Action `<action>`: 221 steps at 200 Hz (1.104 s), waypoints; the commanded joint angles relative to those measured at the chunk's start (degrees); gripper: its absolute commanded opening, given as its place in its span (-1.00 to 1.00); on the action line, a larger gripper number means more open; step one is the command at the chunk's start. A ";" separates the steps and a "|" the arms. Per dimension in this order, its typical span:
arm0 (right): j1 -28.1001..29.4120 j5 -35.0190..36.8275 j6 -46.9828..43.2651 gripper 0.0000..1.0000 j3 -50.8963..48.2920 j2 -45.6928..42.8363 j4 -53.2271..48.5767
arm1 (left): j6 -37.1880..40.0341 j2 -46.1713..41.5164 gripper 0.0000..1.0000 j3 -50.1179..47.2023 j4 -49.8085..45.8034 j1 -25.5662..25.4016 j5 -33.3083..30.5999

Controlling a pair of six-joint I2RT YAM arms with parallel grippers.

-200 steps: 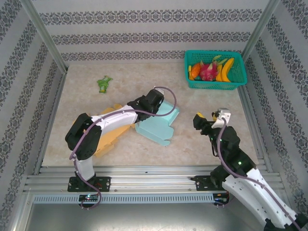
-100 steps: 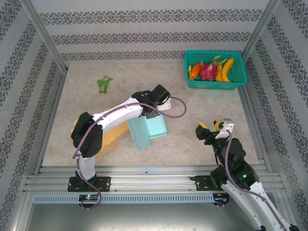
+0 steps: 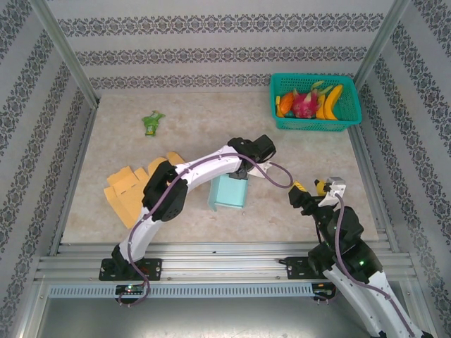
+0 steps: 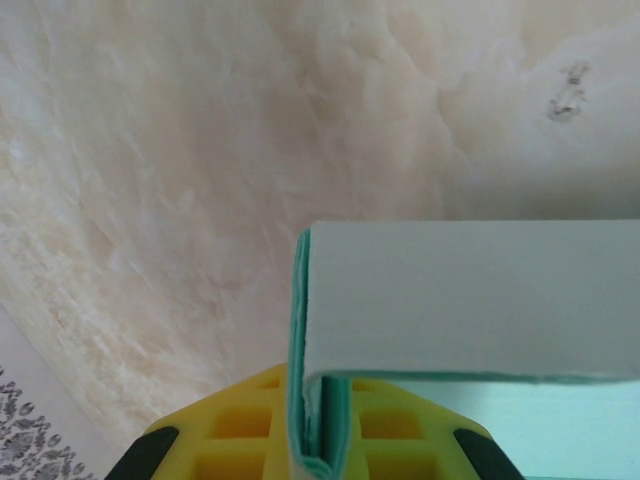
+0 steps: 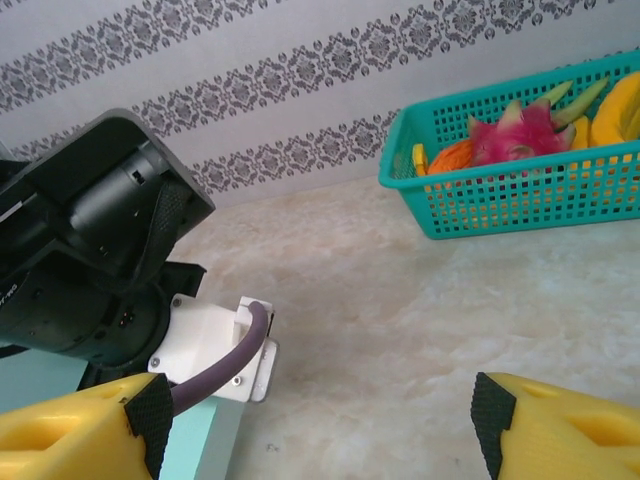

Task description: Fold the paper box

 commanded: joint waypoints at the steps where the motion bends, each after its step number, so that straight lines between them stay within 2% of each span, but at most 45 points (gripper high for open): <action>1: -0.36 0.64 0.10 0.61 0.54 -0.90 -0.65 | 2.84 2.25 -0.83 3.45 -3.66 -0.38 -2.96; 23: -0.36 0.99 0.03 0.61 0.63 -0.97 -0.92 | 2.89 3.16 -0.62 5.57 -3.80 -0.43 -3.31; 48: -0.40 1.35 -0.20 0.61 0.54 -1.00 -1.16 | 2.73 3.32 -0.53 6.05 -3.43 -0.55 -3.59; 99: -0.35 1.88 -0.37 0.62 0.54 -0.97 -1.36 | 2.11 2.86 -0.48 6.33 -1.80 -1.55 -4.94; 121: -0.37 2.01 -0.47 0.62 0.54 -0.93 -1.36 | -1.16 1.39 -0.48 8.74 -0.41 -2.42 -4.51; 144: -0.36 2.05 -0.45 0.62 0.54 -0.98 -1.43 | -9.60 -1.94 -0.43 11.39 1.39 -2.67 -4.20; 169: -0.40 1.85 -0.41 0.62 0.45 -0.89 -1.25 | -21.36 -8.09 -0.26 8.59 4.63 -2.20 -5.55; 193: -0.35 1.62 -0.36 0.62 0.37 -0.97 -1.13 | -34.37 -12.59 -0.12 7.05 0.71 -0.76 -5.64; 210: -0.40 1.53 -0.43 0.62 0.28 -0.93 -0.87 | -44.68 -14.87 0.05 5.94 -3.28 1.31 -8.77; 221: -0.35 1.48 -0.43 0.62 0.28 -0.77 -0.81 | -50.60 -16.40 0.16 5.36 -6.44 3.75 -5.61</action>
